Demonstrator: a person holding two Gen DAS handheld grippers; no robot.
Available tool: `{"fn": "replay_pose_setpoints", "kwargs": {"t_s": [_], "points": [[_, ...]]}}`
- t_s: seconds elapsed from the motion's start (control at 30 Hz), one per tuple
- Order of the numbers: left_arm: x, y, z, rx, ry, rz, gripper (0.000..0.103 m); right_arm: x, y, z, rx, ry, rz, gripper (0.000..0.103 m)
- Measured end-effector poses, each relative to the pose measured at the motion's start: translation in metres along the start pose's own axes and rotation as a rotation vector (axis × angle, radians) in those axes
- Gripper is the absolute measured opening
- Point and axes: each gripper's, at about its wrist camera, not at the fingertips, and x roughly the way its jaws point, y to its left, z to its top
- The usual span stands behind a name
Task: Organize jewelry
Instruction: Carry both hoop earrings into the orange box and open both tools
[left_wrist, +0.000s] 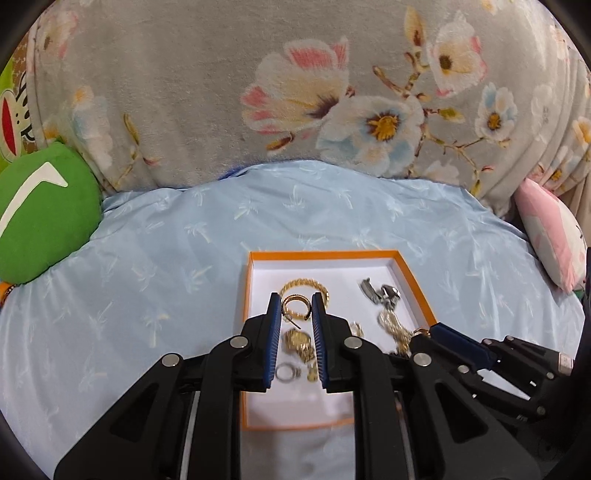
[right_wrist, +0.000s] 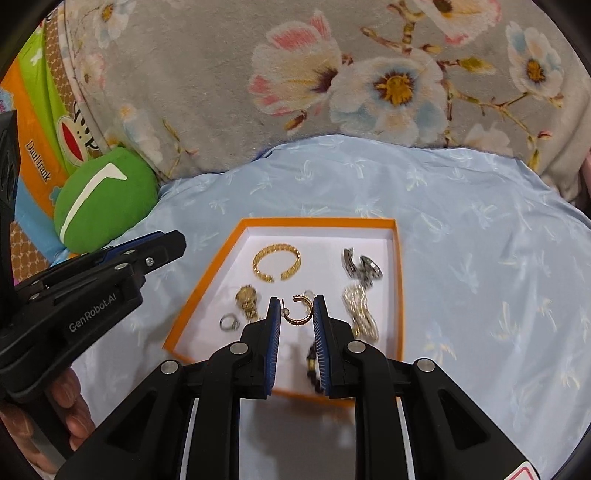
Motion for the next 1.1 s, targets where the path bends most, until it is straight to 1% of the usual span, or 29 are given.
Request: {"fn": "replay_pose_setpoints", "kwargs": {"t_s": [0.13, 0.33, 0.57, 0.83, 0.87, 0.9, 0.93, 0.97, 1.0, 1.1], "points": [[0.033, -0.003, 0.005, 0.007, 0.027, 0.010, 0.016, 0.027, -0.011, 0.008, 0.037, 0.015, -0.011, 0.017], [0.071, -0.004, -0.003, -0.004, 0.076, 0.017, 0.016, 0.055, -0.023, 0.008, 0.053, 0.043, -0.025, 0.017], [0.088, -0.008, -0.008, 0.008, 0.089, 0.027, 0.016, 0.065, -0.027, 0.008, 0.044, 0.041, -0.041, 0.017], [0.093, -0.009, -0.011, 0.018, 0.081, 0.054, 0.017, 0.071, -0.029, 0.006, 0.033, 0.042, -0.060, 0.019], [0.093, -0.008, -0.011, 0.016, 0.081, 0.057, 0.019, 0.071, -0.029, 0.007, 0.031, 0.041, -0.063, 0.019], [0.093, -0.008, -0.011, 0.013, 0.081, 0.058, 0.024, 0.071, -0.029, 0.007, 0.031, 0.041, -0.064, 0.019], [0.093, -0.007, -0.011, 0.008, 0.080, 0.060, 0.027, 0.071, -0.029, 0.007, 0.030, 0.039, -0.066, 0.019], [0.093, -0.006, -0.011, 0.006, 0.078, 0.064, 0.032, 0.070, -0.028, 0.007, 0.029, 0.036, -0.071, 0.020], [0.092, -0.005, -0.011, 0.003, 0.075, 0.069, 0.034, 0.069, -0.028, 0.006, 0.027, 0.033, -0.075, 0.021], [0.090, -0.006, -0.010, 0.008, 0.068, 0.077, 0.034, 0.066, -0.027, 0.006, 0.023, 0.023, -0.081, 0.023]]}}
